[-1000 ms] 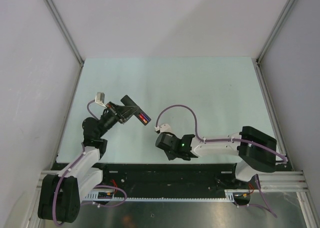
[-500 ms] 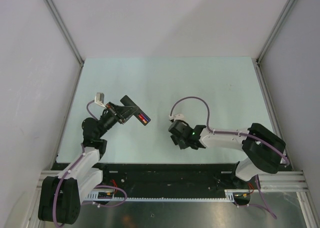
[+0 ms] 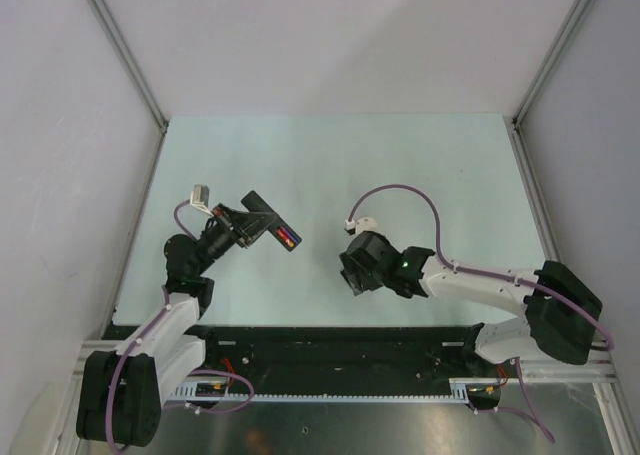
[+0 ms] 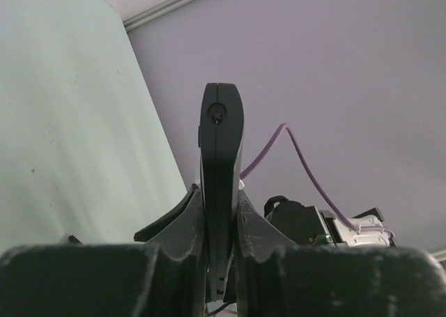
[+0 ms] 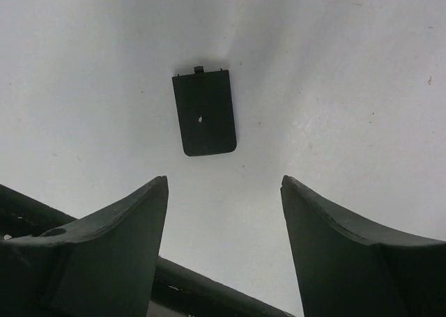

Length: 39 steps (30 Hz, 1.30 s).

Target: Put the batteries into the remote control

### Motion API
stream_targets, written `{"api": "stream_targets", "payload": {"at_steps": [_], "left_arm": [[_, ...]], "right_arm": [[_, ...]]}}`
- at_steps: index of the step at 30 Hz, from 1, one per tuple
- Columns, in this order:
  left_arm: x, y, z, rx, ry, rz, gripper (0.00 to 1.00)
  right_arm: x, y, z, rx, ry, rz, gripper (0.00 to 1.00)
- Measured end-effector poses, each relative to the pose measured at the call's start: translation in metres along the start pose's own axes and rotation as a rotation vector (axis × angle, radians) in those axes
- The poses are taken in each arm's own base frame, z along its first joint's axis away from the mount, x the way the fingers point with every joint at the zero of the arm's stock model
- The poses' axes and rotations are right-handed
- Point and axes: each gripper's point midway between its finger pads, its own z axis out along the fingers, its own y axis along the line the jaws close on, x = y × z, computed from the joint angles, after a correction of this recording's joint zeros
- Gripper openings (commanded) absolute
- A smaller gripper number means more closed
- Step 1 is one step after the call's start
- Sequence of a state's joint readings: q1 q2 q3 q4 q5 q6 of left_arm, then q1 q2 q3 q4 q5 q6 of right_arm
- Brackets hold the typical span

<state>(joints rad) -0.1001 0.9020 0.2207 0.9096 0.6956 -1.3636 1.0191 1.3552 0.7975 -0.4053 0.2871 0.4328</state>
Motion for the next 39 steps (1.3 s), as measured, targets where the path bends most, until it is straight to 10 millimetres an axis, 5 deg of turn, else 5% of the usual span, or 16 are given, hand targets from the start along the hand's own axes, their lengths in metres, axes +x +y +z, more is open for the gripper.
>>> {"api": "stream_targets", "payload": {"at_steps": [16,30,39], "left_arm": [[0.003,-0.001,-0.002,0.002,0.014,-0.001,0.00],[0.005,0.002,-0.004,-0.004,0.016,-0.006,0.00],[0.006,0.002,-0.004,-0.004,0.017,-0.007,0.00]], "right_arm": [[0.011,0.013,0.051,0.078,0.142,-0.075,0.63],[0.009,0.023,0.058,0.022,0.177,-0.062,0.53],[0.010,0.026,0.058,0.000,0.190,-0.051,0.61]]}}
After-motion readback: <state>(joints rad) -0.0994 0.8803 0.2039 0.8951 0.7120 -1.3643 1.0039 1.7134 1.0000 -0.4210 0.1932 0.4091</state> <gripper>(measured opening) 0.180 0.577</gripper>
